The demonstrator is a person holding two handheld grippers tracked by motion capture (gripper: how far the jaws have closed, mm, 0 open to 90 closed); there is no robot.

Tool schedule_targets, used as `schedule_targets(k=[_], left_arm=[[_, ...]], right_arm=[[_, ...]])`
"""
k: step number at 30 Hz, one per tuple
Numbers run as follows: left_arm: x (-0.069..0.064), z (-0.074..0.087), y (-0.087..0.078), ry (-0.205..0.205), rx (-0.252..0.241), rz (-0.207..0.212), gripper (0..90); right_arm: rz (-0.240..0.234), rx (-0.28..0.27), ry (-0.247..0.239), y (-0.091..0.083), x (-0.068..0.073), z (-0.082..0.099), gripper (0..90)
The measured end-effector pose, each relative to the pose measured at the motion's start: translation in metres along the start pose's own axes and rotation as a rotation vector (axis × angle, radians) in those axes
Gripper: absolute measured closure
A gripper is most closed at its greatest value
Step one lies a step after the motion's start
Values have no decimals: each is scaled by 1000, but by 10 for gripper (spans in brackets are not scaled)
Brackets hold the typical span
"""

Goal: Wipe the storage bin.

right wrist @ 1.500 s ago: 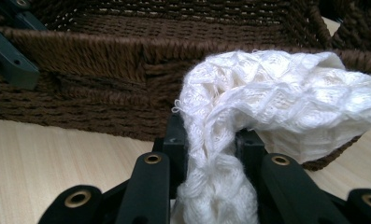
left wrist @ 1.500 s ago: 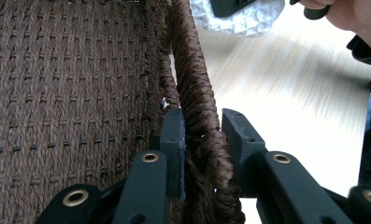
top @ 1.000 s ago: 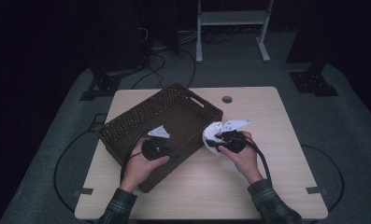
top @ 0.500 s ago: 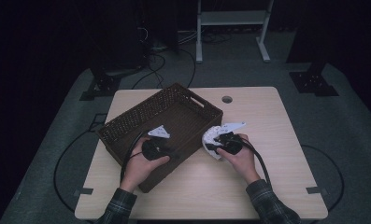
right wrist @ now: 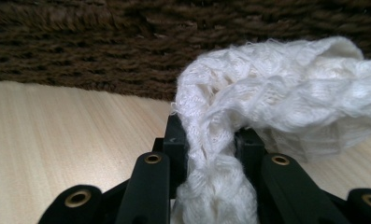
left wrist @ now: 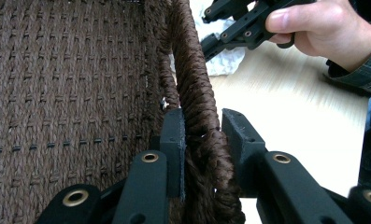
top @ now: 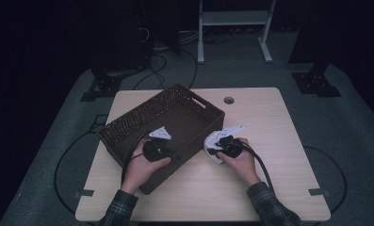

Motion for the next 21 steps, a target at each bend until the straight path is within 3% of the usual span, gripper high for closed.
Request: schedule_targets(k=[21], left_arm=[[0,0,0,-4,-1,4,702]], right_arm=[[-13,-114,-51,-35,20,-32,717]])
Point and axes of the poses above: each handheld gripper's, and its own axes: y roughly forward along the jaws, z roughly out of its underside, x roughly to its left, the point moved 8 cm from there along y, roughly forward along the jaws, and after that the axes turned 2 degrees about z, right-handed, at the moved point
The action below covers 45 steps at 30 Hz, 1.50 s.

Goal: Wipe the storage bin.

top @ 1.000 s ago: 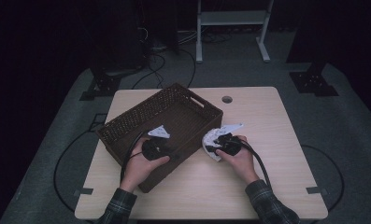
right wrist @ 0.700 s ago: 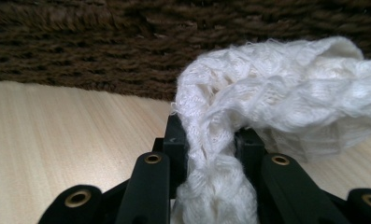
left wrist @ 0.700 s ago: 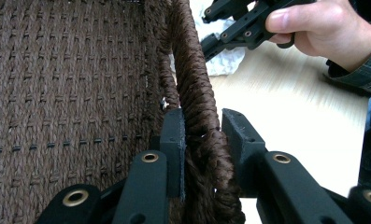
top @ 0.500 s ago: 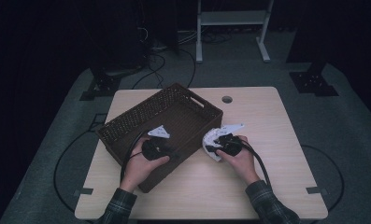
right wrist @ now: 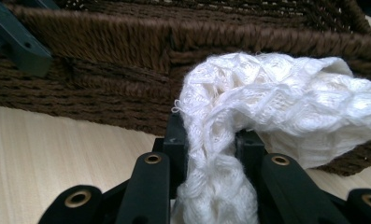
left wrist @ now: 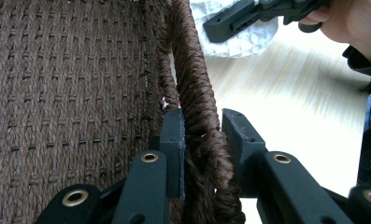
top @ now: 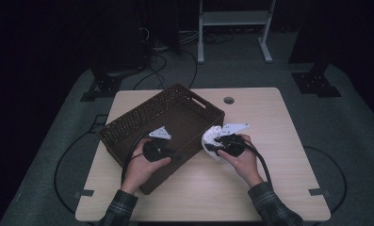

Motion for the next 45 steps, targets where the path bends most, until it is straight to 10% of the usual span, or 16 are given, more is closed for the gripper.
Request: schedule_targets(k=[20,45], left_arm=[[0,0,0,2,3,-1,701],[0,0,0,0,2,1,700]], right_arm=[[-18,-13,-19,1,9,-5,718],[-25,105,26,35,-1,31,718]])
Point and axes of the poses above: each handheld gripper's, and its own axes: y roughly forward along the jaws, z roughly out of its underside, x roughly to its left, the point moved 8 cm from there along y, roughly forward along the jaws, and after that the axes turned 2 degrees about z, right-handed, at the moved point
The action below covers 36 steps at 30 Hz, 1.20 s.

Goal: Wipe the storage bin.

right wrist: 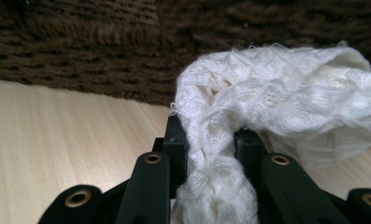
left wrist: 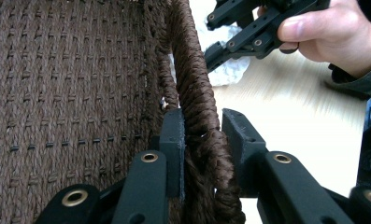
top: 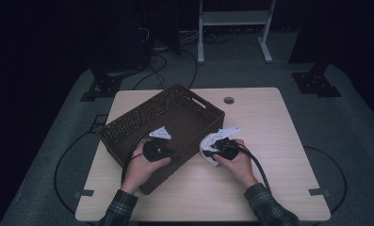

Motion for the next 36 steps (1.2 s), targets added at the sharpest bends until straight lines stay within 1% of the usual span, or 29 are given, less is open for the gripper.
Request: schedule_targets(k=[4,7,10,12,13,14,16,20,23,26,36], left_arm=[[0,0,0,0,0,0,700],[0,0,0,0,0,1,700],[0,0,0,2,1,0,700],[0,0,0,2,1,-1,700],[0,0,0,2,1,-1,701],[0,0,0,1,1,0,701],[0,0,0,1,1,0,700],[0,0,0,1,0,0,700],[0,0,0,2,1,0,700],[0,0,0,1,0,0,700],[0,0,0,1,-1,0,700]], right_arm=[[-2,16,3,5,-1,5,717],[-1,15,5,4,-1,4,717],[4,10,-6,2,-1,3,718],[2,-10,-3,-4,1,-1,717],[2,-10,-3,-4,1,-1,717],[1,-25,-11,-9,2,-5,717],[2,-26,-11,-10,3,-6,718],[-1,-58,-28,-18,8,-14,718],[-3,-65,-29,-22,10,-17,718],[-8,-87,-45,-27,15,-23,718],[-12,-119,-78,-39,25,-33,718]])
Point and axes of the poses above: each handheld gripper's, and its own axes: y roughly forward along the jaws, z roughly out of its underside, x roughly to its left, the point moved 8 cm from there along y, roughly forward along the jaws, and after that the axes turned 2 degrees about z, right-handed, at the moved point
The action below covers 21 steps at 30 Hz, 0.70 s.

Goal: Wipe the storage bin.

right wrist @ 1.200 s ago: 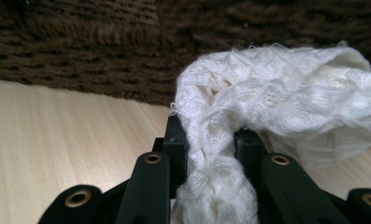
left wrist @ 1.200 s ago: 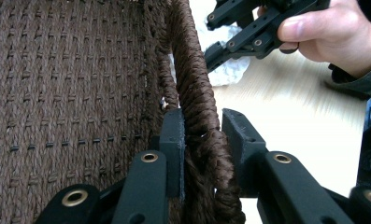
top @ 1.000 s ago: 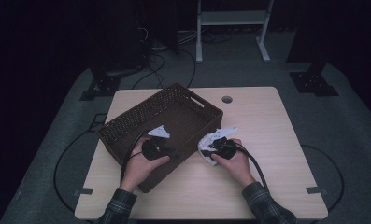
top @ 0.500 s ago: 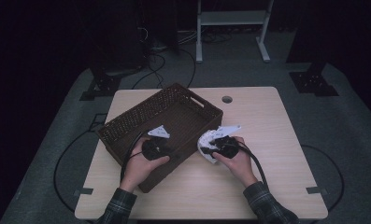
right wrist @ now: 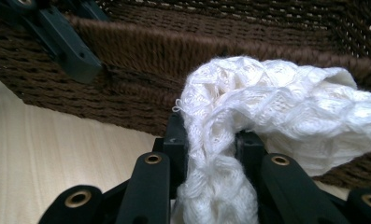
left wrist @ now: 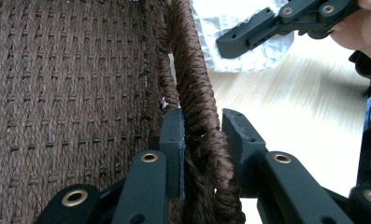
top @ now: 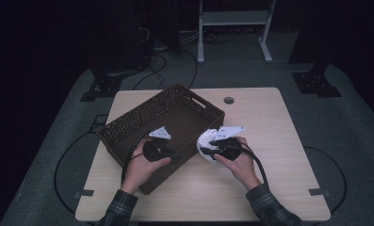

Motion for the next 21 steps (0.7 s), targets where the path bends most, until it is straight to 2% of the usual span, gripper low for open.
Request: schedule_targets(k=[8,11,21], left_arm=[[0,0,0,1,1,0,700],[0,0,0,1,2,-1,700],[0,0,0,0,2,-4,700]], right_arm=[[-13,-31,-19,-5,7,-7,718],[-11,-29,-28,-4,9,-8,718],[-25,-12,-10,4,8,-2,719]])
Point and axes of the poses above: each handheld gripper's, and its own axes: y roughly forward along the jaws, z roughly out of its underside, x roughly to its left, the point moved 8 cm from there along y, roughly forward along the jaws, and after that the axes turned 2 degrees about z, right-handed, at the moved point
